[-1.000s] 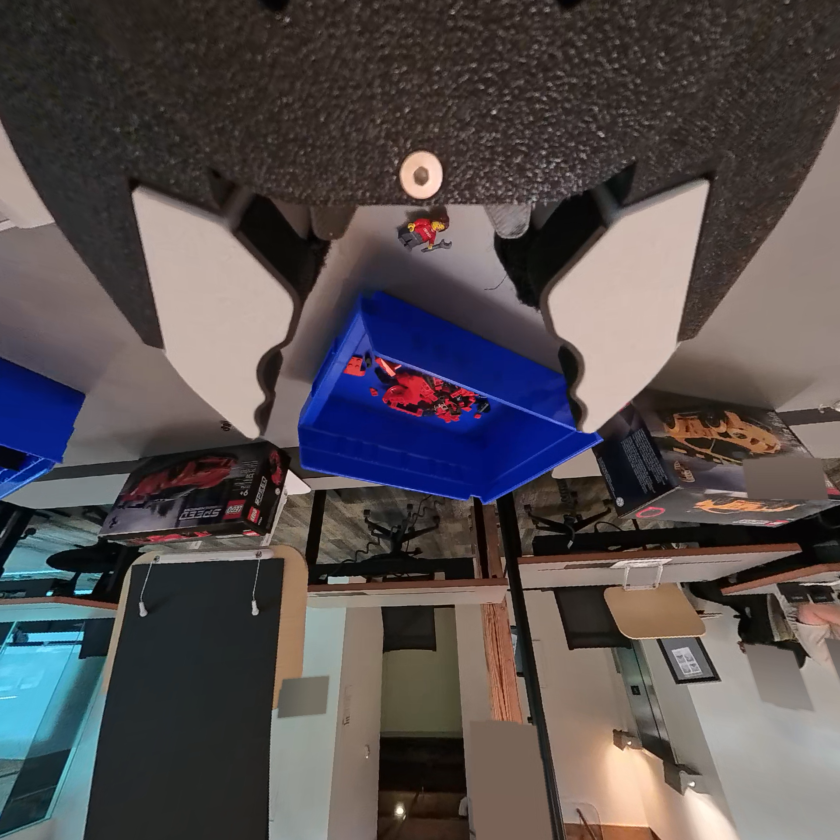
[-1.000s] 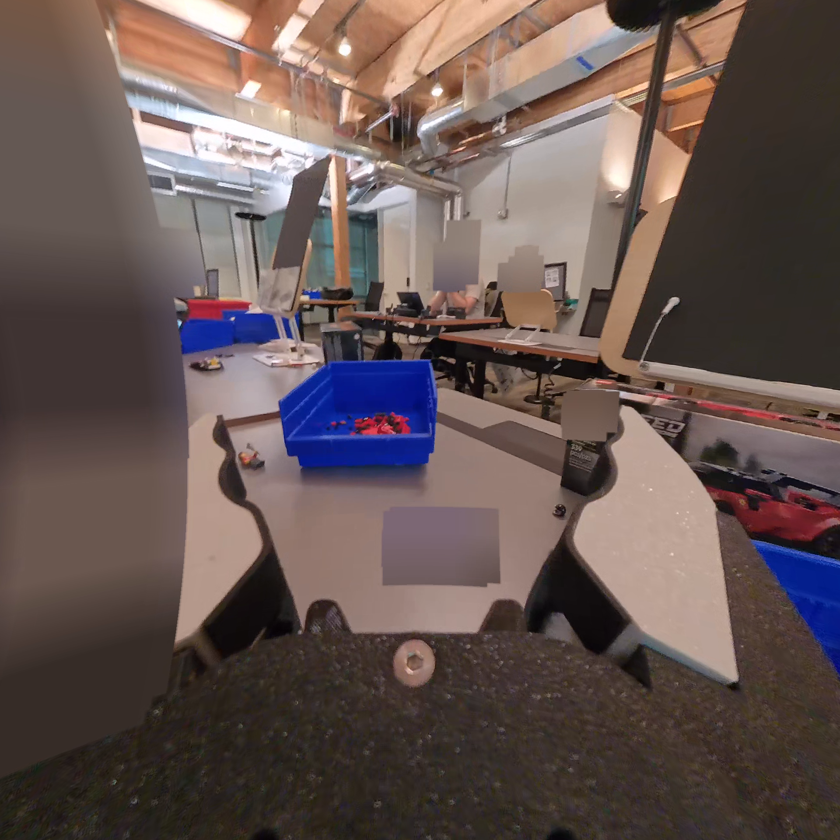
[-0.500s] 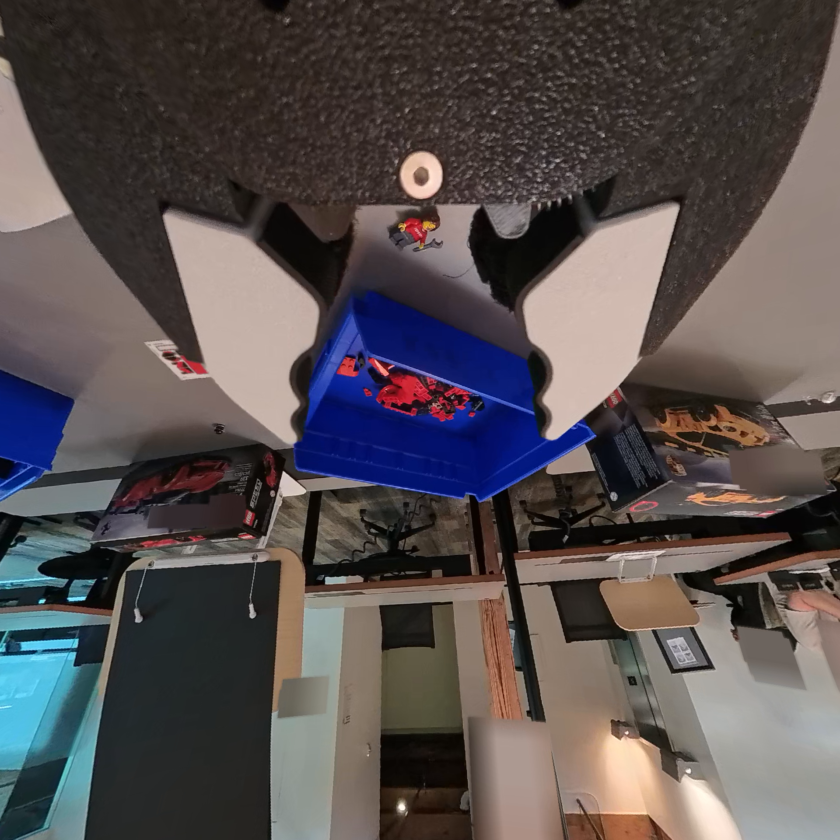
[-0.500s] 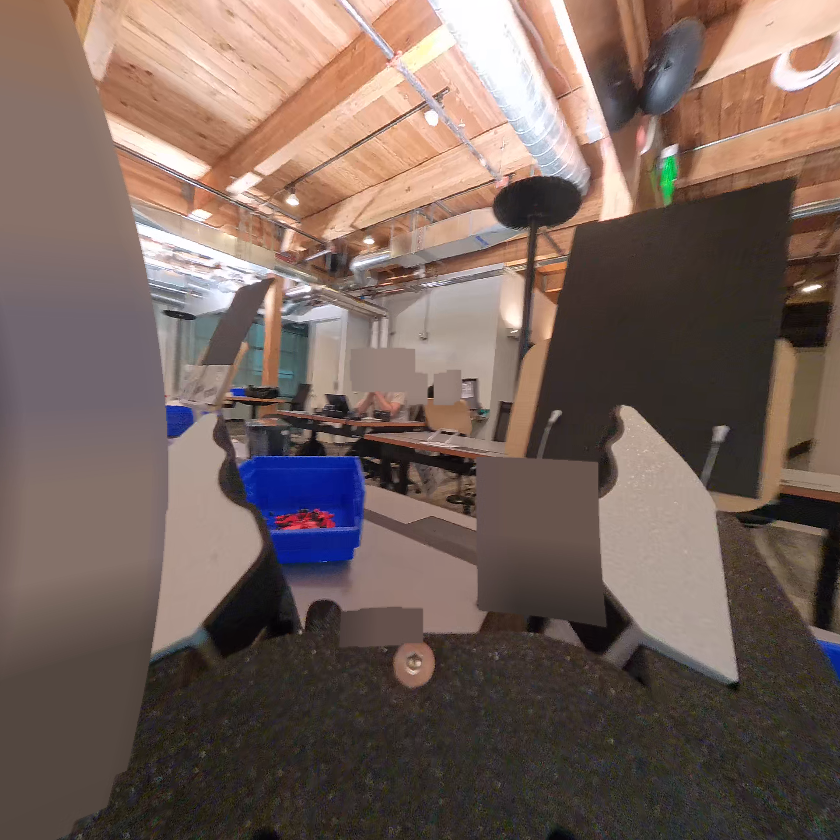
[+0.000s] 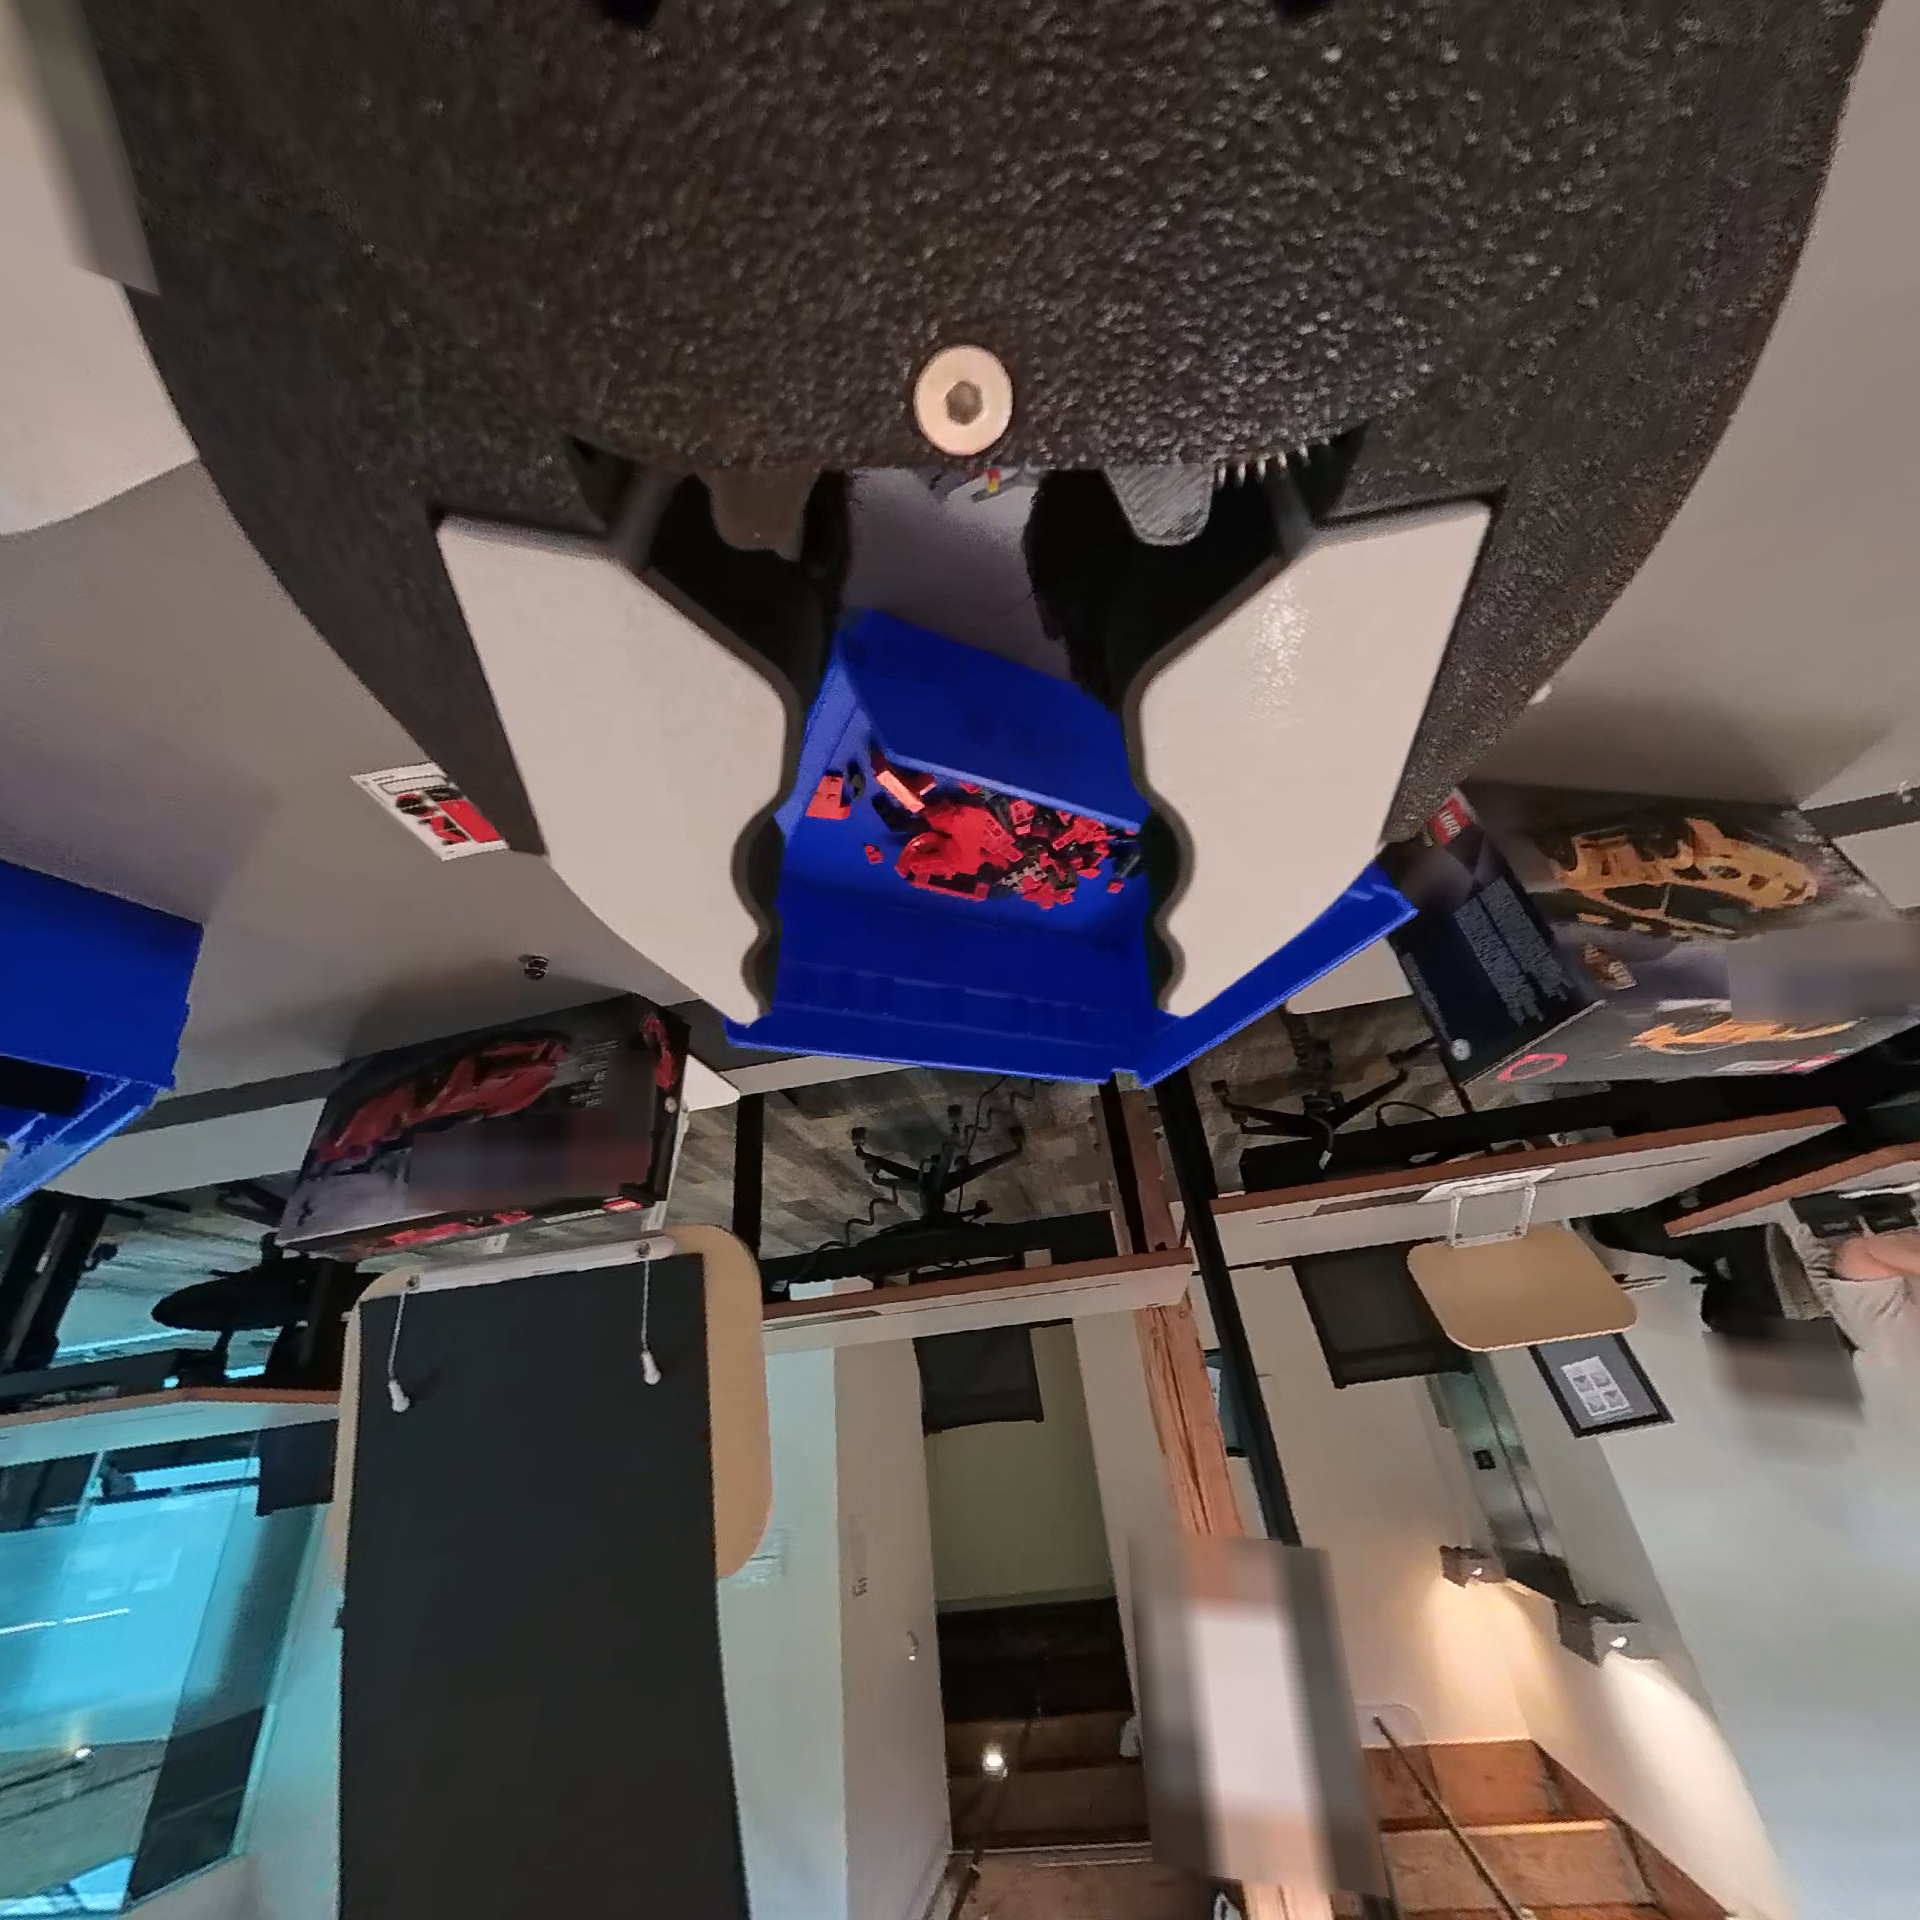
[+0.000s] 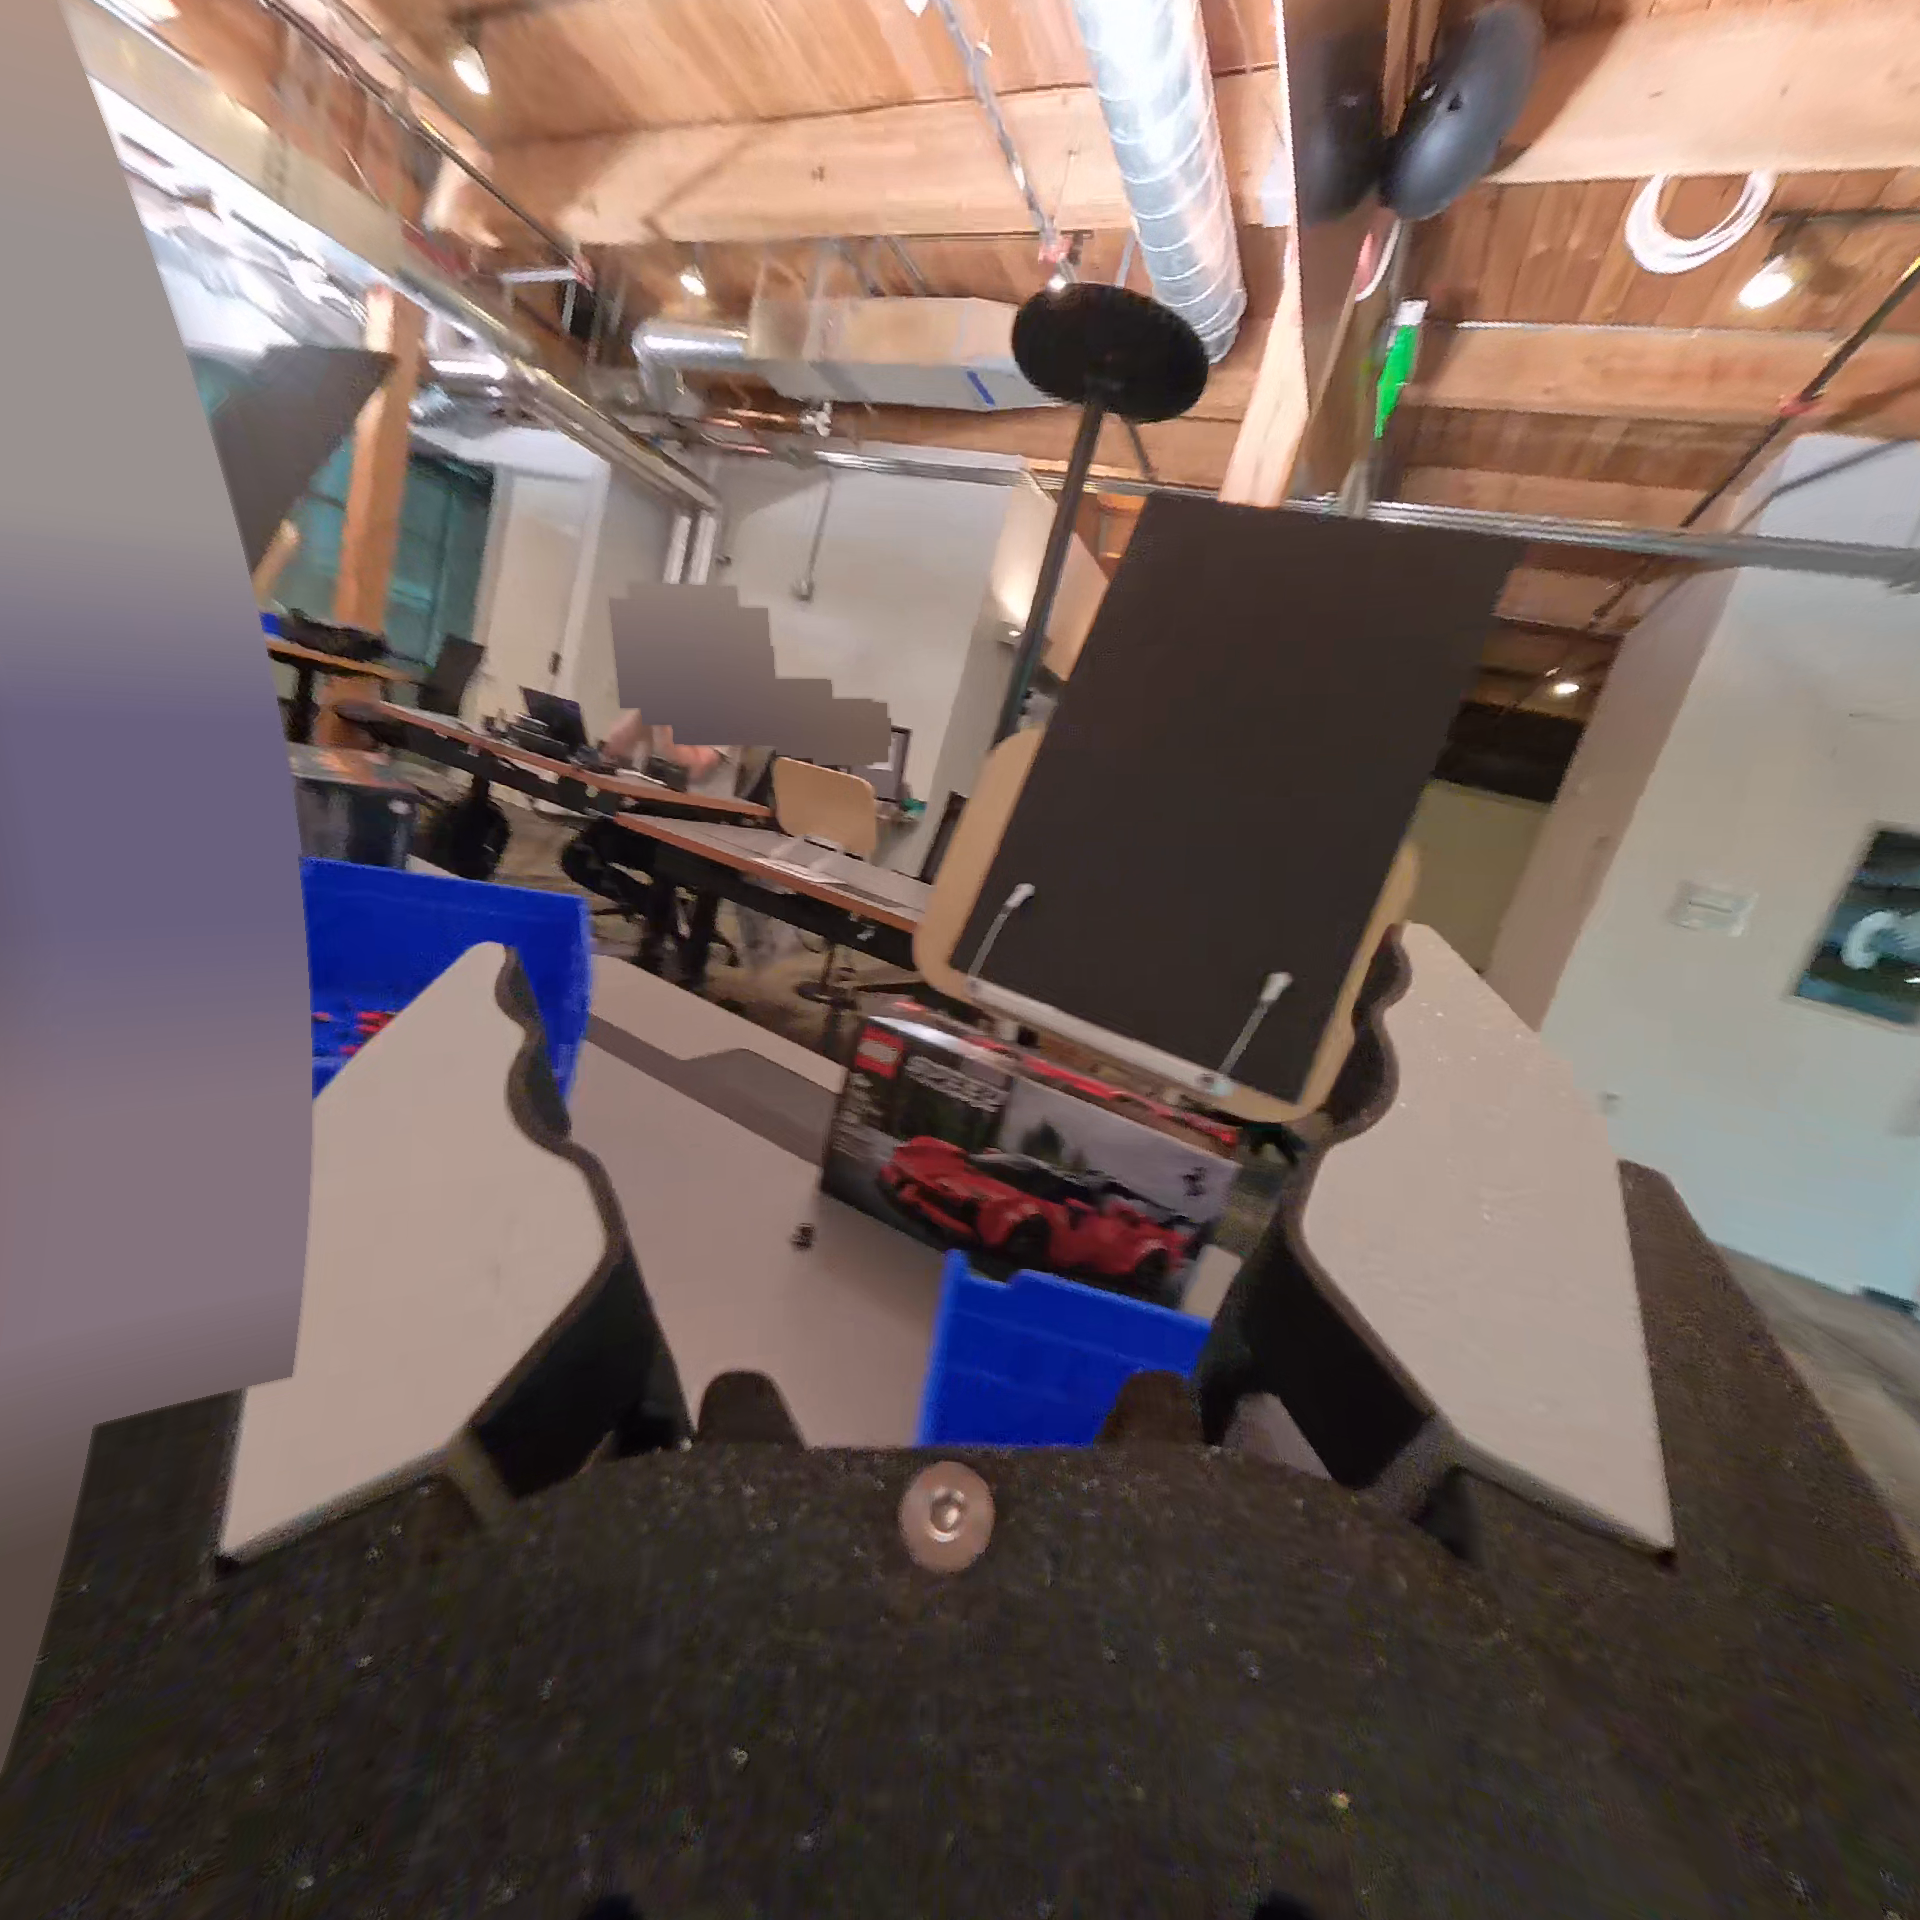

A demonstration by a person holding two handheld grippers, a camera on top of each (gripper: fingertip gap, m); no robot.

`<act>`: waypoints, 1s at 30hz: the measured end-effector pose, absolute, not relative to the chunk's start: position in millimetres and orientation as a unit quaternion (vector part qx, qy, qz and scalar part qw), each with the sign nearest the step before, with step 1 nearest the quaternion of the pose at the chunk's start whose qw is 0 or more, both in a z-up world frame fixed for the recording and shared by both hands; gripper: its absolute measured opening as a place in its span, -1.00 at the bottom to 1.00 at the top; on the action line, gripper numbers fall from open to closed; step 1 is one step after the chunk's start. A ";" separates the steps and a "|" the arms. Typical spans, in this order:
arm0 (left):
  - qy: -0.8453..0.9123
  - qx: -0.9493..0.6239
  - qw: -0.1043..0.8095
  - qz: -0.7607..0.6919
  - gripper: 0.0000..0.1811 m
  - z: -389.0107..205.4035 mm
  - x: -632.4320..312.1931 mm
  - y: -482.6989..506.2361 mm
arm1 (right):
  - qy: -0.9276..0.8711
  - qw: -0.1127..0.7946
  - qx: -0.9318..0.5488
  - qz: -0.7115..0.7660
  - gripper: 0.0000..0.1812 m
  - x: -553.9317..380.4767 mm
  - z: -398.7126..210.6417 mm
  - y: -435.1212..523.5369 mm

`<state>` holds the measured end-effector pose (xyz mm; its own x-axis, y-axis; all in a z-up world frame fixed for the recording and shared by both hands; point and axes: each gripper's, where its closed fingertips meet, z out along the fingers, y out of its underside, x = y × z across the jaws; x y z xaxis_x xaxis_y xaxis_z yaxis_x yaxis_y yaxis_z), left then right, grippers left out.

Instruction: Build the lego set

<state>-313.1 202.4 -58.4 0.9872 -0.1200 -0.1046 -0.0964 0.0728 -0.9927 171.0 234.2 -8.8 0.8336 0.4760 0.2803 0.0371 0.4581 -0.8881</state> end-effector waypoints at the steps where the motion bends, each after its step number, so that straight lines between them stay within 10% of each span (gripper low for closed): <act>1: 0.081 -0.678 0.731 -0.010 -0.27 -57.2 -309.6 204.3 | -0.255 0.817 -0.504 0.113 0.54 184.3 -1.8 233.8; 11: 0.155 -0.565 0.783 -0.210 -0.36 -19.5 -206.8 208.8 | -0.369 0.740 -0.545 0.138 -0.11 261.3 13.6 250.2; 15: 0.178 -0.578 0.766 -0.217 -0.43 -25.9 -169.0 223.3 | -0.511 0.651 -0.553 0.100 -1.00 270.6 -10.8 275.0; 18: 0.210 -0.566 0.772 -0.201 -0.96 -20.5 -139.0 221.2 | -0.607 0.526 -0.583 0.121 -1.00 265.7 -45.8 288.7; 30: 0.123 -0.519 0.820 -0.205 -0.91 -27.2 -118.2 218.0 | -0.793 0.271 -0.510 0.195 -0.91 234.1 -172.3 324.8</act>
